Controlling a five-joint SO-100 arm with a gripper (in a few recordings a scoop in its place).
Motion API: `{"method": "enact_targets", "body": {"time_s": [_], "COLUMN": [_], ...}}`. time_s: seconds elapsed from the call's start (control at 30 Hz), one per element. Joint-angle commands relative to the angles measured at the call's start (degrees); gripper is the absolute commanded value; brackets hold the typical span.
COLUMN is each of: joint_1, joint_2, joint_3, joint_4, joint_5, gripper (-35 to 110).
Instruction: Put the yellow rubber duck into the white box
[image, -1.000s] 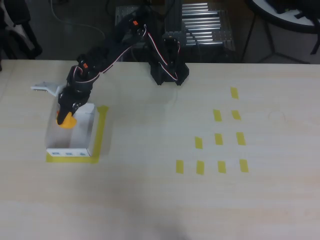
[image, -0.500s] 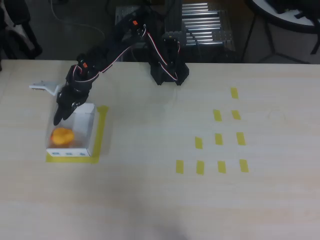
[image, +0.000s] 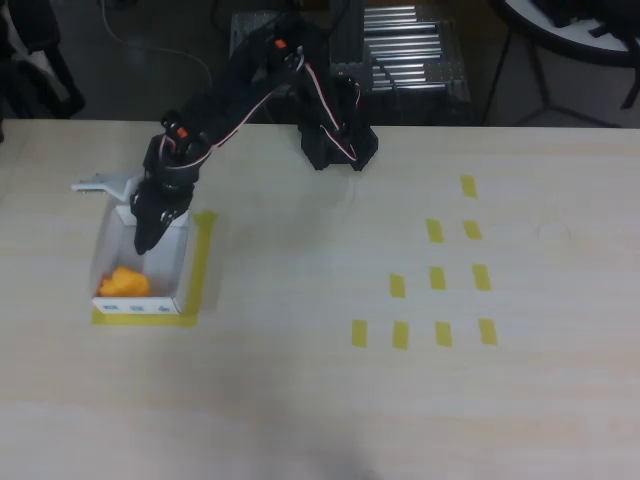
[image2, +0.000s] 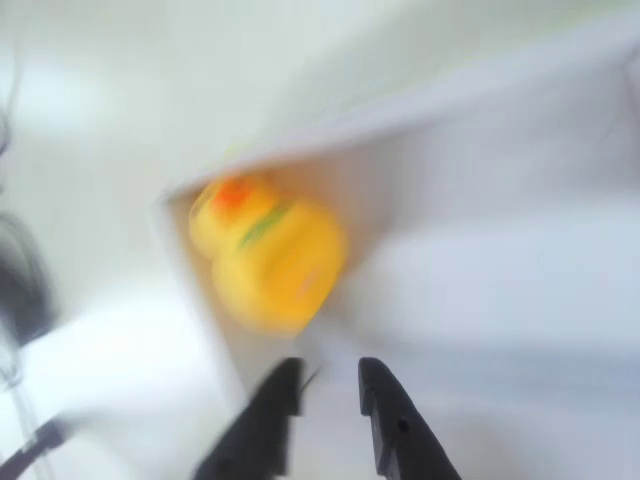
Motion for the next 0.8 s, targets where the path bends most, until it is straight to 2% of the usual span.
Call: {"method": "enact_targets", "body": {"time_s": [0.0, 0.2, 0.4, 0.57, 0.77], "joint_1": [-9.4, -23.6, -38.9, -48.0, -49.3], "joint_2": [22.7, 45.4, 67.5, 81.7, 95.6], "joint_3": [-9.1, -7.6, 5.1, 24.8, 50.0], "joint_4": [4.4, 15.0, 25.0, 29.4, 26.5], "joint_5": [9.8, 17.0, 33.6, 37.0, 36.7], "gripper": [0, 0, 0, 0, 0]}}
